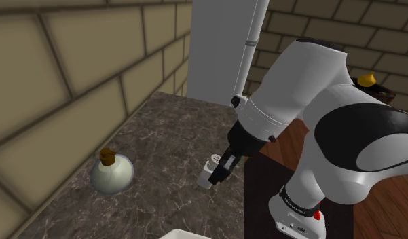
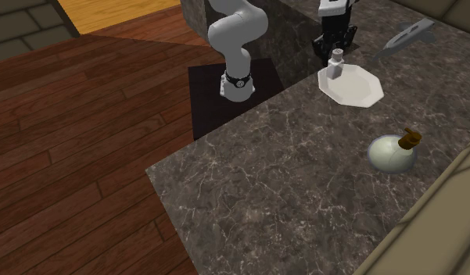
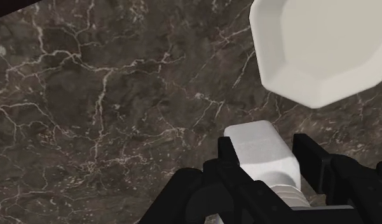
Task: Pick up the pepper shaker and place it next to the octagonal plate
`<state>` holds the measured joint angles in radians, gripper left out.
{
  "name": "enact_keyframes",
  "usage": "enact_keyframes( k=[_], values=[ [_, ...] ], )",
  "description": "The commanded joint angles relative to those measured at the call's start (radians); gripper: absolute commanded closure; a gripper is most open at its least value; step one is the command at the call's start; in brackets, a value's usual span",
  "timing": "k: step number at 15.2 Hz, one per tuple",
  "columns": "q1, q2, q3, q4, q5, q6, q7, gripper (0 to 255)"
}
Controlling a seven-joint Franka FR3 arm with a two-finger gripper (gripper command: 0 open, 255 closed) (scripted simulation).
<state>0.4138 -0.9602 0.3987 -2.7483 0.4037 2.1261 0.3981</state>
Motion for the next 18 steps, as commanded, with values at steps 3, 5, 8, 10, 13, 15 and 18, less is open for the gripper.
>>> enact_keyframes(
  k=[3, 5, 8, 10, 13, 15, 18],
  values=[
    [0.015, 0.006, 0.025, -0.048, 0.024, 0.055, 0.005, 255],
    [0.021, 0.014, 0.035, -0.071, 0.035, 0.085, 0.003, 255],
    [0.029, 0.029, 0.05, -0.103, 0.052, 0.132, 0.0, 255],
    [0.035, 0.042, 0.06, -0.124, 0.064, 0.164, -0.003, 255],
    [0.043, 0.064, 0.075, -0.154, 0.083, 0.216, -0.007, 255],
    [0.049, 0.083, 0.085, -0.172, 0.096, 0.251, -0.01, 255],
    [0.058, 0.115, 0.101, -0.198, 0.116, 0.308, -0.015, 255]
  ],
)
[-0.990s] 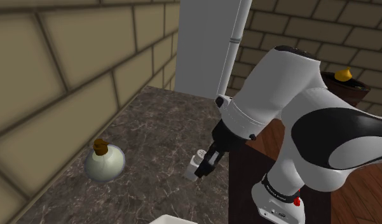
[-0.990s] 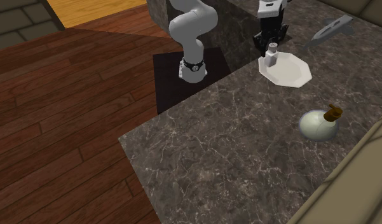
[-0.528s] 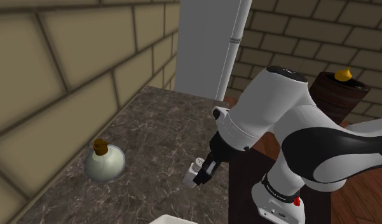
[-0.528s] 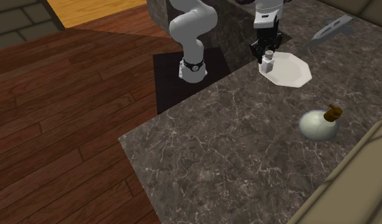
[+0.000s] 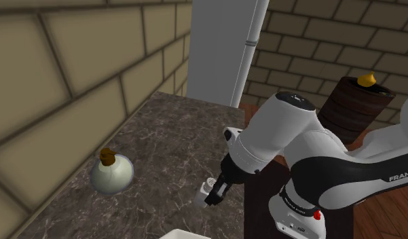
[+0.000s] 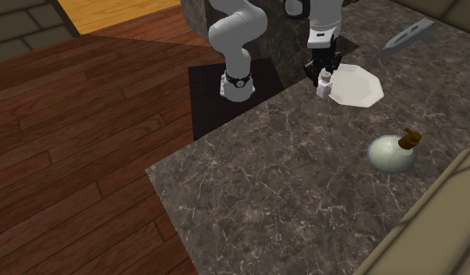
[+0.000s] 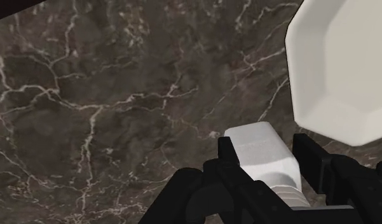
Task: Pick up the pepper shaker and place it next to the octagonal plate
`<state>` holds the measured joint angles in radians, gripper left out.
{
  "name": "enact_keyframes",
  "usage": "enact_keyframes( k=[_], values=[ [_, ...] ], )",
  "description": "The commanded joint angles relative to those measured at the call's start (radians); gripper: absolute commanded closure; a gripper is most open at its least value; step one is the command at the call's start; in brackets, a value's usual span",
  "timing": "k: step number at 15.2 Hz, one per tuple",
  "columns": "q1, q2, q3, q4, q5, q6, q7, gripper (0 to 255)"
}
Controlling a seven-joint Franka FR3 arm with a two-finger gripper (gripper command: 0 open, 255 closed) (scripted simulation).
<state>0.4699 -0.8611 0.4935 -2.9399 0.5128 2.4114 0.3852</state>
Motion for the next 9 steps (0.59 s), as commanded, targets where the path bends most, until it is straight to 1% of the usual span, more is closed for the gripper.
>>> enact_keyframes(
  k=[1, 7, 9],
  values=[
    [0.004, 0.028, 0.012, -0.015, 0.014, 0.043, -0.004, 255],
    [0.02, 0.116, 0.042, -0.057, 0.057, 0.171, -0.017, 255],
    [0.026, 0.159, 0.053, -0.071, 0.075, 0.226, -0.023, 255]
  ],
)
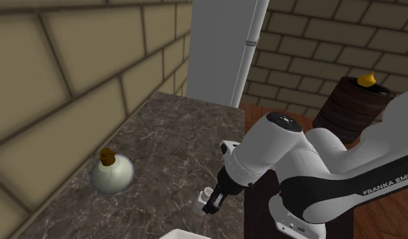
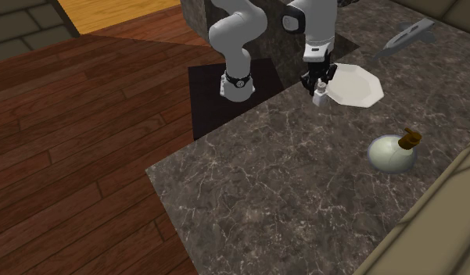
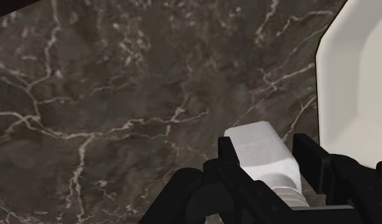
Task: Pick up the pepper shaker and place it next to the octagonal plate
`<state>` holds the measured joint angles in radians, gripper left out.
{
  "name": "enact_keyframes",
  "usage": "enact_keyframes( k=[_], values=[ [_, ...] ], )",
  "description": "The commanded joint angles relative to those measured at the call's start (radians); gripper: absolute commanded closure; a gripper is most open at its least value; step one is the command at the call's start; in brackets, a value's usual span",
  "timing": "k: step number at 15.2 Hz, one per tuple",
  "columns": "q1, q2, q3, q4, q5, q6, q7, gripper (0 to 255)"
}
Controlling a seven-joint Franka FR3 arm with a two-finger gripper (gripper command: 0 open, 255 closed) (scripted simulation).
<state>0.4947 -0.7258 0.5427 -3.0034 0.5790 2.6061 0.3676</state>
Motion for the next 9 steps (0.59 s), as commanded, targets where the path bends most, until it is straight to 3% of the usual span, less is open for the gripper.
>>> enact_keyframes(
  k=[1, 8, 9],
  values=[
    [0.002, 0.024, 0.004, -0.007, 0.009, 0.031, -0.006, 255],
    [0.002, 0.024, 0.004, -0.007, 0.009, 0.031, -0.006, 255],
    [0.002, 0.024, 0.004, -0.007, 0.009, 0.031, -0.006, 0]
  ],
)
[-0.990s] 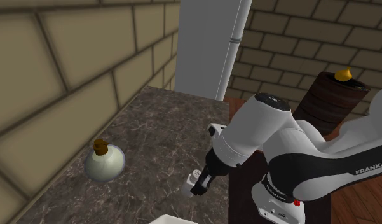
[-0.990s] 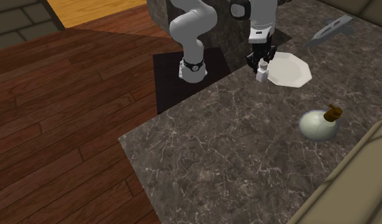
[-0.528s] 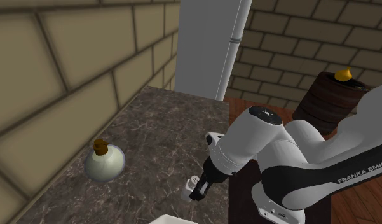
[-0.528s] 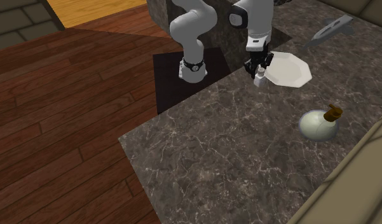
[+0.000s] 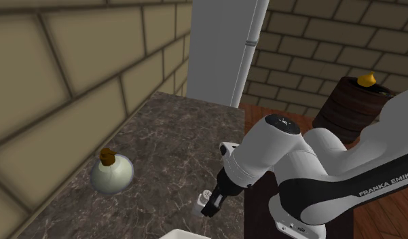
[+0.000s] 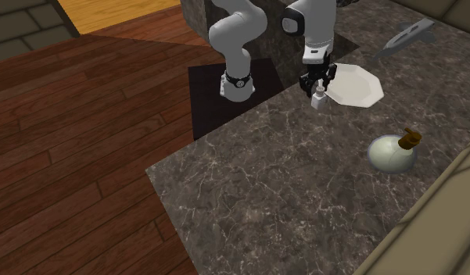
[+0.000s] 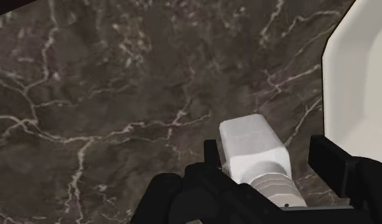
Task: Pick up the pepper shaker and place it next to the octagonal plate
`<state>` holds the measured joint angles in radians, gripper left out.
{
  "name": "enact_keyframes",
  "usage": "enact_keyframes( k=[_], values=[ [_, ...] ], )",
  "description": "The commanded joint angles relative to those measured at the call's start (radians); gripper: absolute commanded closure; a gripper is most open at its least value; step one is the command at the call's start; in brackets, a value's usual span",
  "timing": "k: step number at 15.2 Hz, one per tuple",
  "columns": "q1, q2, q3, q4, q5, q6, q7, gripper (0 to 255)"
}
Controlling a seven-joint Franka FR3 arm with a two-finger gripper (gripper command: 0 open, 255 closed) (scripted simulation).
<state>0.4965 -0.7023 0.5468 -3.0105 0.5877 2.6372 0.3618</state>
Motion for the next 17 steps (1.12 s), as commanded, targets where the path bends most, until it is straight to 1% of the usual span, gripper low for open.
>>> enact_keyframes(
  k=[1, 5, 8, 9, 17],
  values=[
    [0.0, 0.0, 0.0, 0.0, 0.0, 0.0, 0.0, 0],
    [0.0, 0.0, 0.0, 0.0, 0.0, 0.0, 0.0, 0],
    [0.003, -0.175, -0.043, 0.014, -0.047, -0.189, 0.021, 0],
    [0.002, -0.214, -0.056, 0.021, -0.061, -0.235, 0.026, 0],
    [0.003, -0.214, -0.056, 0.021, -0.061, -0.235, 0.027, 0]
  ],
)
